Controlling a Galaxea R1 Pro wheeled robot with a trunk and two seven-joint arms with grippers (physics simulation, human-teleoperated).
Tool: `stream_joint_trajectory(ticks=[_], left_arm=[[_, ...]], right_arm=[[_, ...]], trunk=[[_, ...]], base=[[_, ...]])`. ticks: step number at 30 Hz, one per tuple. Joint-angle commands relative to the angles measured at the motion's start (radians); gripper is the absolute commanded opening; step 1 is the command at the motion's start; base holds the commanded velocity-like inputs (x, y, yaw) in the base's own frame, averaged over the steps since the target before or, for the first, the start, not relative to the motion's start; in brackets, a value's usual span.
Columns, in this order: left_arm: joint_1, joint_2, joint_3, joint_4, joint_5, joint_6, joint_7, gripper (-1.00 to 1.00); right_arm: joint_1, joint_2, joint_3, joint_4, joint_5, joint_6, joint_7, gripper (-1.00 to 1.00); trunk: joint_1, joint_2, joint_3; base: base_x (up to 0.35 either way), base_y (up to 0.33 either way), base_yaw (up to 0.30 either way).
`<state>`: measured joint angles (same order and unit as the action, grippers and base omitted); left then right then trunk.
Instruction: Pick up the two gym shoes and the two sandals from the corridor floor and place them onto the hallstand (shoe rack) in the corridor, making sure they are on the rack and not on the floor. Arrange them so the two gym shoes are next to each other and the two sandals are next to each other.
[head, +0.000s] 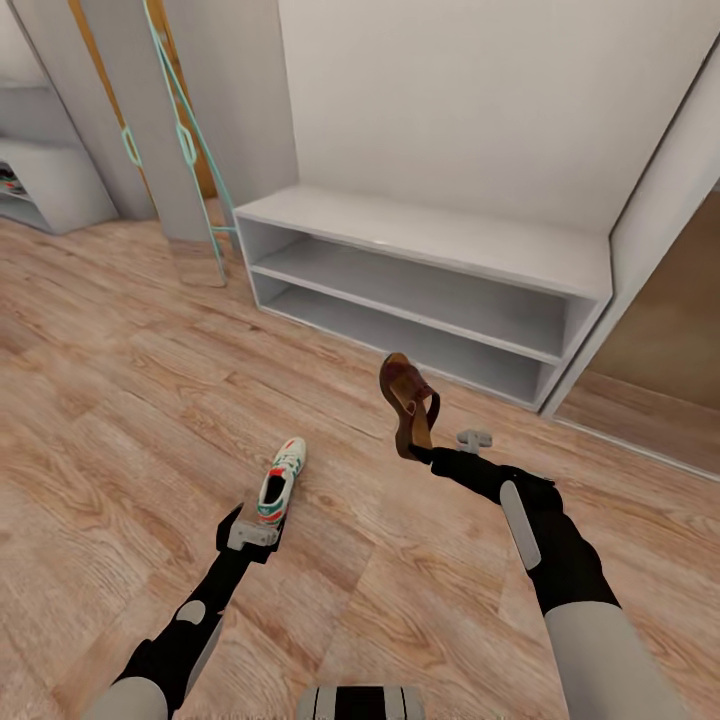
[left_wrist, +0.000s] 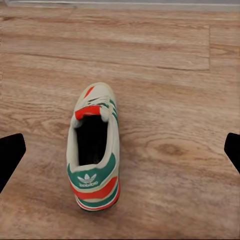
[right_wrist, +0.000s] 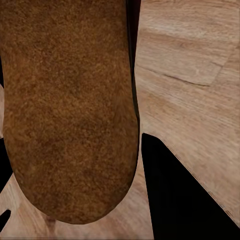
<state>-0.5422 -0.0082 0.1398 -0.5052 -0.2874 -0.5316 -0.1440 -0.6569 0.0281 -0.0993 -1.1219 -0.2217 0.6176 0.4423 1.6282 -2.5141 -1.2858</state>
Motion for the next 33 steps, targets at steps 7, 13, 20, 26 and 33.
stream_joint_trajectory(ticks=[7,13,20,26,33], left_arm=[[-0.001,-0.001,0.008,-0.001,0.005,-0.005,-0.008,1.0],[-0.001,-0.001,0.008,0.0,0.072,-0.01,-0.008,1.0],[-0.001,-0.002,0.007,0.001,0.082,-0.019,-0.008,1.0],[-0.001,-0.003,0.006,0.002,0.082,-0.019,-0.008,1.0],[-0.001,-0.003,0.007,0.002,0.082,-0.019,-0.008,1.0]], right_arm=[[0.0,0.001,-0.003,-0.001,-0.01,0.01,0.001,-1.0],[-0.001,0.001,-0.003,-0.001,-0.01,0.01,0.001,-1.0],[-0.001,0.001,-0.004,-0.001,-0.01,0.01,0.001,-1.0],[0.0,0.001,-0.004,-0.001,-0.01,0.01,0.001,-1.0],[-0.001,0.001,-0.005,-0.001,-0.01,0.01,0.001,-1.0]], trunk=[[0.002,-0.002,-0.027],[0.002,-0.002,-0.03],[0.005,-0.003,-0.056],[0.005,-0.003,-0.058],[0.005,-0.003,-0.066]], base=[[0.0,0.0,0.06],[0.0,0.0,0.046],[0.0,0.0,0.139],[0.0,0.0,0.024],[0.0,0.0,0.083]])
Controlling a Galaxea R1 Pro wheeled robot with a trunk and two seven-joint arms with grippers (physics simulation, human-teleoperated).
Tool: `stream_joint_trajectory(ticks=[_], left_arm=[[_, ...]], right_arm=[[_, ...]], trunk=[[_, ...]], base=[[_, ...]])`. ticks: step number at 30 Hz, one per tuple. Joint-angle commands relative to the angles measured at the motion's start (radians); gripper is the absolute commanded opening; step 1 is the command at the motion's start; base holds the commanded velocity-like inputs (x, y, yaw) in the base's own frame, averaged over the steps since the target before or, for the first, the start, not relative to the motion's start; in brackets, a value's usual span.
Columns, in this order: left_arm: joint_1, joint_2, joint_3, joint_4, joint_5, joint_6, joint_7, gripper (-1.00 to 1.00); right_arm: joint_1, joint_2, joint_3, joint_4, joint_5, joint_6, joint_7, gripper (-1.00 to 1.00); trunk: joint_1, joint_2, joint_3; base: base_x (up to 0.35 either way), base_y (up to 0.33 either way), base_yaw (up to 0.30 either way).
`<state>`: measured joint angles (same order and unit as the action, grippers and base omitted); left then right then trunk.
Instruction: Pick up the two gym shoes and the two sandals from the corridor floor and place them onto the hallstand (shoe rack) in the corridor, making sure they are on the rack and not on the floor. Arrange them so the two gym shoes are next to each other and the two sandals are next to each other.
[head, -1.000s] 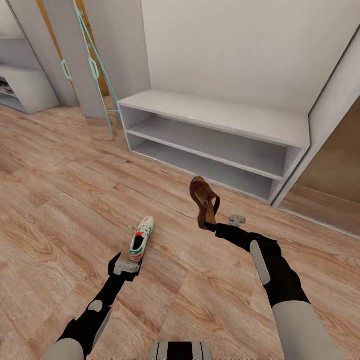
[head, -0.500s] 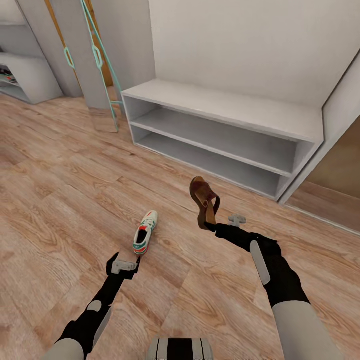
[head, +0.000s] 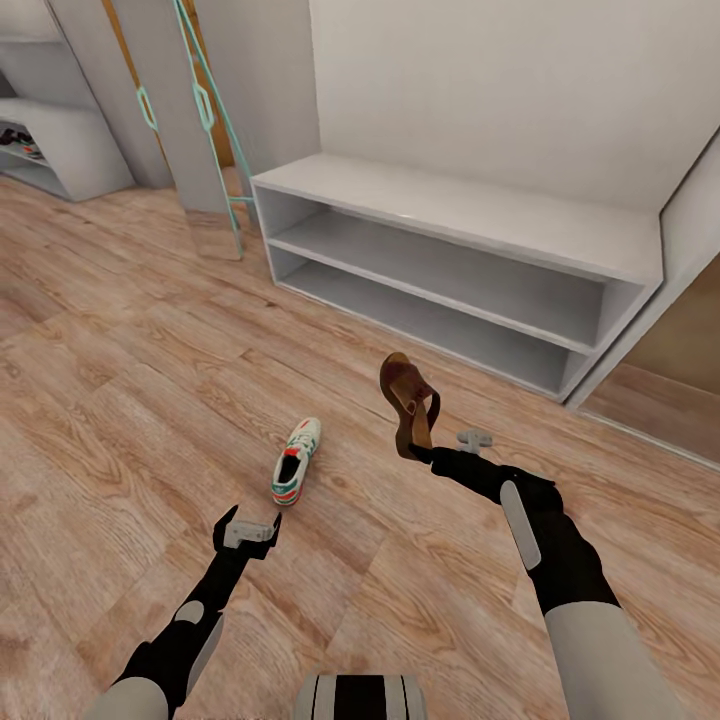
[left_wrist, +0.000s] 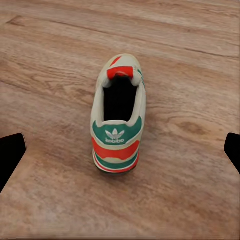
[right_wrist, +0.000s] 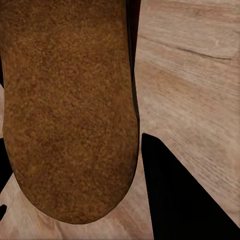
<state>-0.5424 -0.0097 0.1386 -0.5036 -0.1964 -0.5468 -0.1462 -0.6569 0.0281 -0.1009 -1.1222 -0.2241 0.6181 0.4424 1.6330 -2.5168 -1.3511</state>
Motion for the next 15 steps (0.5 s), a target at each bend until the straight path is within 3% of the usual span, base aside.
stream_joint_trajectory(ticks=[1,5,11,15], left_arm=[[-0.001,-0.001,0.008,0.0,-0.009,-0.004,-0.006,1.0],[-0.001,-0.001,0.008,0.0,-0.009,-0.004,-0.005,1.0],[-0.001,-0.001,0.007,0.0,-0.008,-0.004,-0.005,1.0],[-0.001,-0.001,0.007,0.0,-0.009,-0.004,-0.006,1.0]], right_arm=[[-0.001,0.001,-0.003,-0.001,-0.008,0.009,0.001,-1.0],[-0.001,0.001,-0.003,-0.001,-0.008,0.009,0.001,-1.0],[-0.001,0.001,-0.003,-0.001,-0.008,0.009,0.001,-1.0],[-0.001,0.001,-0.003,-0.001,-0.008,0.009,0.001,-1.0]], trunk=[[0.0,0.0,-0.001],[0.0,0.0,-0.001],[0.0,0.0,-0.002],[0.0,0.0,-0.002]], base=[[0.0,0.0,0.028],[0.002,0.0,0.009],[0.273,0.0,0.001],[0.137,0.0,0.0]])
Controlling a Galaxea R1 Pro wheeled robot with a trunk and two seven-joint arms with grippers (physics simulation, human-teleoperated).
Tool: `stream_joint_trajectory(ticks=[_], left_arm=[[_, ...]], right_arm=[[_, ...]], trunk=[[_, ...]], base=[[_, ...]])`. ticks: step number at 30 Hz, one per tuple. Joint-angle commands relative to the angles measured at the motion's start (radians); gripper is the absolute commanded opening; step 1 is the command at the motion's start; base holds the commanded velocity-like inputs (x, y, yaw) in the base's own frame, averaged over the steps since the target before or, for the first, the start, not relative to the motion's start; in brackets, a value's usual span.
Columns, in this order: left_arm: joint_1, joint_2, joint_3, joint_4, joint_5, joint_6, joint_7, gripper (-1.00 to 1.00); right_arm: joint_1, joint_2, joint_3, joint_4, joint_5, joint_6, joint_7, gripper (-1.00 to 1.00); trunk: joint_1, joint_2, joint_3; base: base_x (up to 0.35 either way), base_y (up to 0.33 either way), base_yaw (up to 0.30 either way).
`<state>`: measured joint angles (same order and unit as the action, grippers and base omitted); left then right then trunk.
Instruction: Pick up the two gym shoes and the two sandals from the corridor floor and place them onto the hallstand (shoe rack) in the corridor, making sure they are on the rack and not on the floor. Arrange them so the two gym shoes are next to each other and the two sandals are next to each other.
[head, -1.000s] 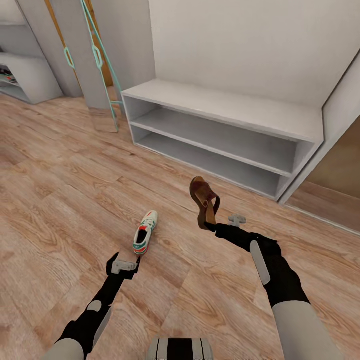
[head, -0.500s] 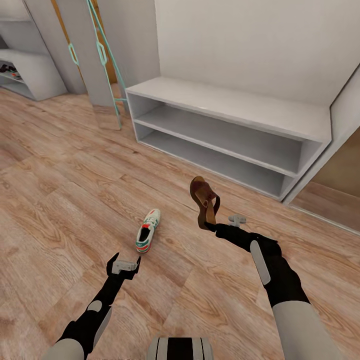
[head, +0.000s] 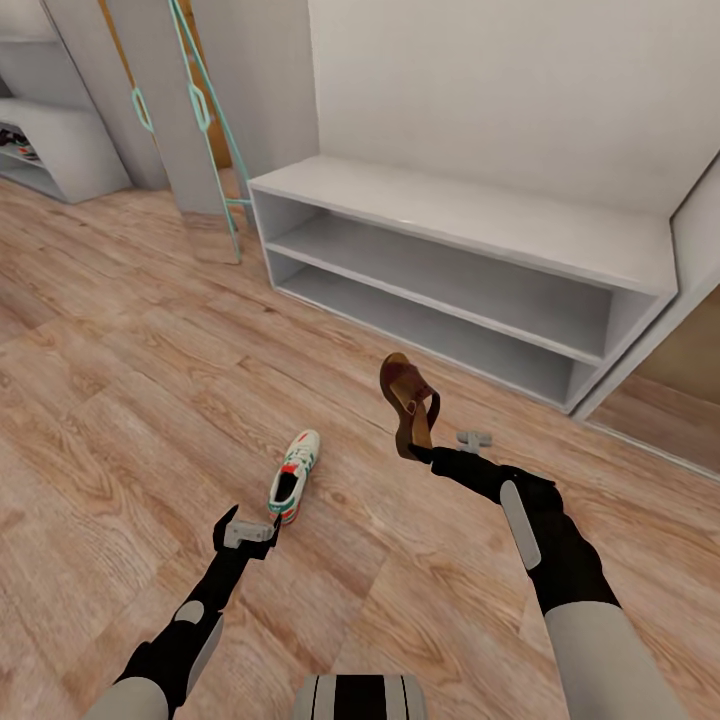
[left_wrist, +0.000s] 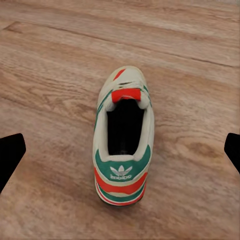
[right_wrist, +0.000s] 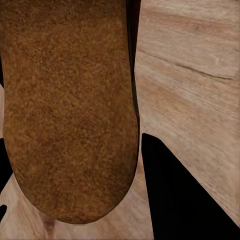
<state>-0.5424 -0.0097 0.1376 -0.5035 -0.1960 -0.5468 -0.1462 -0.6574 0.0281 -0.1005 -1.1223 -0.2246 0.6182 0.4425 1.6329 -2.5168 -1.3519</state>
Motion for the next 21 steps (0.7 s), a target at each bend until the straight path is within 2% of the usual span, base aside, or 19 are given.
stream_joint_trajectory(ticks=[1,5,13,21], left_arm=[[-0.001,-0.001,0.008,0.0,-0.009,-0.004,-0.006,1.0],[-0.001,-0.002,0.008,0.0,-0.01,-0.004,-0.005,1.0],[-0.001,-0.003,0.007,0.0,-0.01,-0.005,-0.006,1.0],[-0.001,-0.003,0.007,0.0,-0.01,-0.004,-0.005,1.0]], right_arm=[[0.0,0.001,-0.003,-0.001,-0.007,0.009,0.001,-1.0],[0.0,0.001,-0.003,-0.001,-0.007,0.009,0.001,-1.0],[0.0,0.001,-0.003,-0.001,-0.007,0.009,0.001,-1.0],[-0.001,0.001,-0.003,-0.001,-0.007,0.009,0.001,-1.0]], trunk=[[0.0,0.0,-0.001],[0.0,0.0,-0.001],[0.0,0.0,-0.001],[0.0,0.0,-0.001]], base=[[0.056,0.0,0.0],[0.038,-0.006,0.0],[0.178,-0.108,0.0],[0.028,-0.015,0.0]])
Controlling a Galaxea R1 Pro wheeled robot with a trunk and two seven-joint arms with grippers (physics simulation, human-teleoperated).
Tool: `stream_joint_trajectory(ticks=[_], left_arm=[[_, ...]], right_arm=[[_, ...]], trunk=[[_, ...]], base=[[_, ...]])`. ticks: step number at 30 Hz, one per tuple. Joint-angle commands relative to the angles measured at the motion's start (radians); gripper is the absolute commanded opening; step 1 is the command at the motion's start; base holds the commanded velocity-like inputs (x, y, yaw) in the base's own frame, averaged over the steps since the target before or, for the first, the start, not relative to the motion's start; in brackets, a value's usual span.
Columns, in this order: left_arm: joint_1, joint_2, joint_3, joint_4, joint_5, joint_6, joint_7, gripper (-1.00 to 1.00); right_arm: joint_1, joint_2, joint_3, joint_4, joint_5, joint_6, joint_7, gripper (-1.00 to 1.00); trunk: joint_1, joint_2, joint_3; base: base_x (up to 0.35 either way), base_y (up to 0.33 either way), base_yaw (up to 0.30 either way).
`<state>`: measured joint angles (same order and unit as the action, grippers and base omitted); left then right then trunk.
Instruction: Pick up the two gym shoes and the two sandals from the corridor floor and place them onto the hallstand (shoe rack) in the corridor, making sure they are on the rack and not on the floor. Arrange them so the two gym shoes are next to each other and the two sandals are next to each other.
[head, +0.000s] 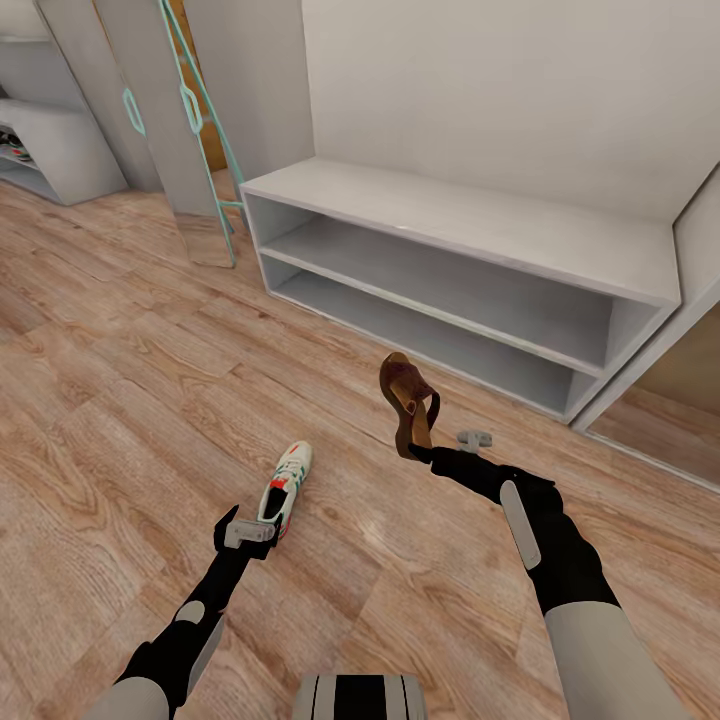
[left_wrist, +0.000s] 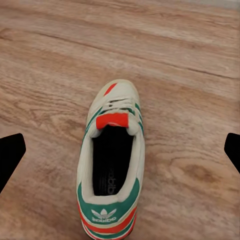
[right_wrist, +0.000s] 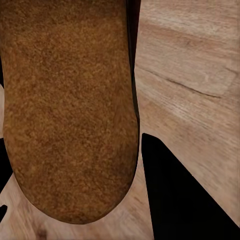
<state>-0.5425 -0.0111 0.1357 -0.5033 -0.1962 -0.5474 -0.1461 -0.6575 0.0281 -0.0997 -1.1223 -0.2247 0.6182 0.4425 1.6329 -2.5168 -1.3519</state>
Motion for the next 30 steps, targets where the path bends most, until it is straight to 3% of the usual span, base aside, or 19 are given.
stream_joint_trajectory(ticks=[1,7,17,30], left_arm=[[-0.001,-0.001,0.008,0.0,-0.009,-0.003,-0.005,1.0],[-0.001,-0.001,0.008,0.0,-0.009,-0.005,-0.006,1.0],[-0.001,-0.001,0.008,-0.001,-0.009,-0.005,-0.006,1.0],[-0.001,-0.001,0.008,0.0,-0.009,-0.005,-0.006,1.0]], right_arm=[[0.0,0.001,-0.003,-0.001,-0.007,0.009,0.001,-1.0],[0.0,0.001,-0.003,-0.001,-0.007,0.009,0.001,-1.0],[0.0,0.001,-0.004,-0.001,-0.007,0.009,0.001,-1.0],[0.0,0.001,-0.003,-0.001,-0.007,0.009,0.001,-1.0]], trunk=[[0.0,0.0,-0.001],[0.0,0.0,-0.001],[0.0,0.0,-0.002],[0.006,-0.003,-0.072]], base=[[0.194,-0.075,0.0],[0.242,-0.07,0.0],[0.031,-0.005,0.0],[0.0,0.0,0.0]])
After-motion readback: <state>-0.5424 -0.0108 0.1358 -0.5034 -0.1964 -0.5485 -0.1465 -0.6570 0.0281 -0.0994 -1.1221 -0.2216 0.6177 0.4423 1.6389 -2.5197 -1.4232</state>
